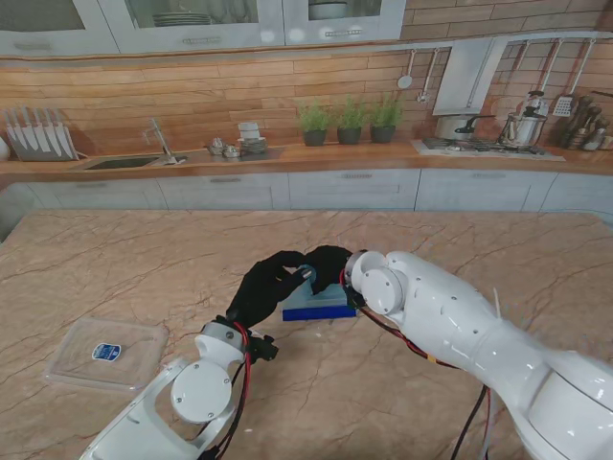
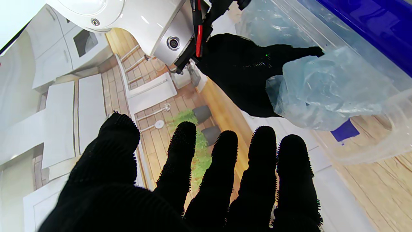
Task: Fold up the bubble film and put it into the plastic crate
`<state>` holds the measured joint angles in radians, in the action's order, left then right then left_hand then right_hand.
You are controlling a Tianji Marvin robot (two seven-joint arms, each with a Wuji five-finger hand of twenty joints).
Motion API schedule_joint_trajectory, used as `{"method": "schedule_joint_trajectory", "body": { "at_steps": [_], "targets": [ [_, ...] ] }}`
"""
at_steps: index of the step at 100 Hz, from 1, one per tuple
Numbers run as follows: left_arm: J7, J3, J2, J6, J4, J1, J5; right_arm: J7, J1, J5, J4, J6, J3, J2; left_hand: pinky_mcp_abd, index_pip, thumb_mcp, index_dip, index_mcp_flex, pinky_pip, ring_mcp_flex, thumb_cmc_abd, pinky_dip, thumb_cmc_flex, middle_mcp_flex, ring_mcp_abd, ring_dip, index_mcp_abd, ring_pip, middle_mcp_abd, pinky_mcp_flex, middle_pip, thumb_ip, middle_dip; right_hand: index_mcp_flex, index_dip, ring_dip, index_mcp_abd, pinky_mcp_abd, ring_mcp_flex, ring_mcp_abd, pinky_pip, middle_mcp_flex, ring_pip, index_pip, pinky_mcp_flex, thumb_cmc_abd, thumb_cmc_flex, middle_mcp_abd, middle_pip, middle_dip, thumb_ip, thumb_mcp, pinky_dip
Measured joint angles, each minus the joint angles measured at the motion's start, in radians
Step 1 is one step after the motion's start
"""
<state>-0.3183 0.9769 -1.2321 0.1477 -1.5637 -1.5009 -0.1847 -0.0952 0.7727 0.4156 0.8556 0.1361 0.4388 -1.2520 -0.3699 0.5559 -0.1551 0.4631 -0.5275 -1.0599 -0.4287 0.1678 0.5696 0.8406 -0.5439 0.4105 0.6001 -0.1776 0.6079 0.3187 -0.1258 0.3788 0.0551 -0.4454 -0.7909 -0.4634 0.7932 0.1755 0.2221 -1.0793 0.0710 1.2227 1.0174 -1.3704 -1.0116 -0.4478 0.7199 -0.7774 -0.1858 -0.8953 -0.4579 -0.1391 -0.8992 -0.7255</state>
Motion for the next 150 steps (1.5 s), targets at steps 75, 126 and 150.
{"method": "schedule_joint_trajectory", "body": {
  "at_steps": [75, 126, 150],
  "targets": [
    [-0.009, -0.114, -0.036, 0.042, 0.177, 0.109, 0.004, -0.041, 0.042, 0.012, 0.079, 0.002, 0.054, 0.042, 0.180, 0.033, -0.047, -0.002, 0.127, 0.230, 0.232, -0.022, -0.135, -0.001, 0.229, -0.115, -0.165, -0.001, -0.169, -0.044, 0.158, 0.000, 0.000, 0.073, 0.023, 0.011, -0.025, -0.014, 0.027, 0.050, 0.006, -0.061, -0.048, 0.101, 0.026, 0.041, 0.000, 0.020, -0.012, 0.057, 0.014, 0.001, 0.070, 0.002],
    [0.012, -0.111, -0.034, 0.015, 0.165, 0.095, 0.010, -0.053, 0.119, 0.090, 0.219, -0.001, 0.175, 0.095, 0.178, 0.029, -0.045, -0.025, 0.142, 0.241, 0.249, -0.033, -0.154, -0.001, 0.251, -0.100, -0.192, 0.025, -0.167, -0.042, 0.168, -0.022, 0.000, 0.107, 0.092, 0.002, -0.075, -0.039, 0.054, 0.182, 0.037, -0.196, -0.178, 0.372, 0.194, 0.099, 0.000, 0.117, -0.025, 0.219, 0.062, 0.002, 0.099, 0.027],
    [0.012, -0.111, -0.034, 0.015, 0.162, 0.094, 0.009, -0.052, 0.191, 0.166, 0.312, -0.008, 0.281, 0.120, 0.178, 0.025, -0.045, -0.037, 0.155, 0.242, 0.249, -0.034, -0.155, -0.001, 0.251, -0.100, -0.192, 0.084, -0.165, -0.042, 0.168, -0.022, 0.000, 0.107, 0.117, -0.045, -0.164, -0.052, 0.054, 0.287, 0.087, -0.250, -0.256, 0.629, 0.301, 0.118, -0.022, 0.129, -0.026, 0.285, 0.086, 0.022, 0.113, 0.027]
  ]
}}
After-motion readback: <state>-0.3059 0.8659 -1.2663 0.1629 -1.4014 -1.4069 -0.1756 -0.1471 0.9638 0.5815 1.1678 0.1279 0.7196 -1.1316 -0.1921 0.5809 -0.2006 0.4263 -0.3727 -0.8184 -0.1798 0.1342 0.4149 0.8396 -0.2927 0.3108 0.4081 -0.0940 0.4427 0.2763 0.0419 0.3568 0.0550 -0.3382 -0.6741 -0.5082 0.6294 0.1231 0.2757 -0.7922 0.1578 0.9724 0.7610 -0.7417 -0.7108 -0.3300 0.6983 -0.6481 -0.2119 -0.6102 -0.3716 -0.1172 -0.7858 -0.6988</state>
